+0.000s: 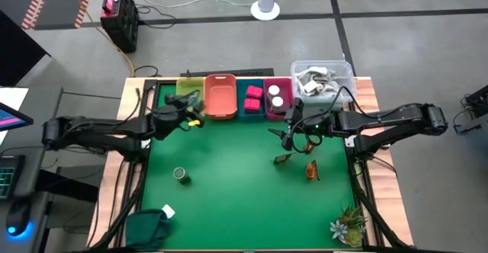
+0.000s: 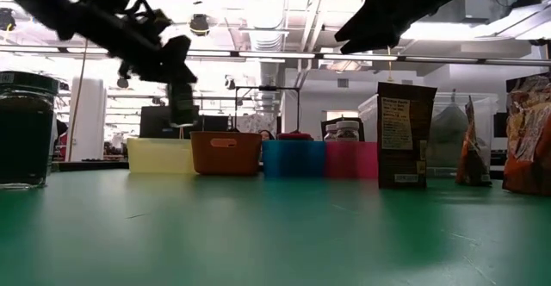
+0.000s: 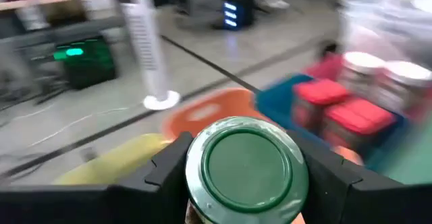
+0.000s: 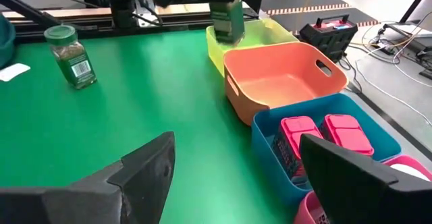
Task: Sort spices by type
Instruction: Put the right green seasoning bottle into the yellow bin, then put the green seasoning bottle into the yellow bin, then put the middle left orange seasoning bag into the orange bin
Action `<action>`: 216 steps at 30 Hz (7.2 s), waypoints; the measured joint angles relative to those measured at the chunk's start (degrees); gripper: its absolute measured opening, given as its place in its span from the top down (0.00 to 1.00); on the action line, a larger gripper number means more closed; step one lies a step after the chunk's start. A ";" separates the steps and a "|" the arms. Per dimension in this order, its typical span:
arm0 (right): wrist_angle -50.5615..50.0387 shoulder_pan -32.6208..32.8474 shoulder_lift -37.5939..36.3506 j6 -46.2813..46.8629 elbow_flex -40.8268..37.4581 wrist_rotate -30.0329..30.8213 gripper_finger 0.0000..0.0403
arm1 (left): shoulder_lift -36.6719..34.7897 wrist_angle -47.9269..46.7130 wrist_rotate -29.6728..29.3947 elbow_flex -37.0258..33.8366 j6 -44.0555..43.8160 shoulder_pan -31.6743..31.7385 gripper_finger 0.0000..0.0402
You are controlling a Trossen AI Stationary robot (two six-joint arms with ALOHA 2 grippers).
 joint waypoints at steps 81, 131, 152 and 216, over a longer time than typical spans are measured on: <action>-1.15 0.94 0.00 0.00 -0.02 0.02 0.15 | -9.76 -23.98 28.64 5.11 -1.64 -27.21 0.27; -0.67 1.33 0.00 -0.63 -0.02 -0.22 0.15 | 9.57 -41.60 -20.32 -2.11 -65.45 -69.58 0.35; 2.69 0.92 0.00 -1.56 -0.02 -0.15 0.15 | 2.90 -41.28 -27.68 -2.34 -46.65 -46.66 0.52; 1.49 1.55 -0.02 -2.08 -0.74 -0.20 0.15 | 6.00 13.09 12.21 -2.28 4.69 18.80 0.31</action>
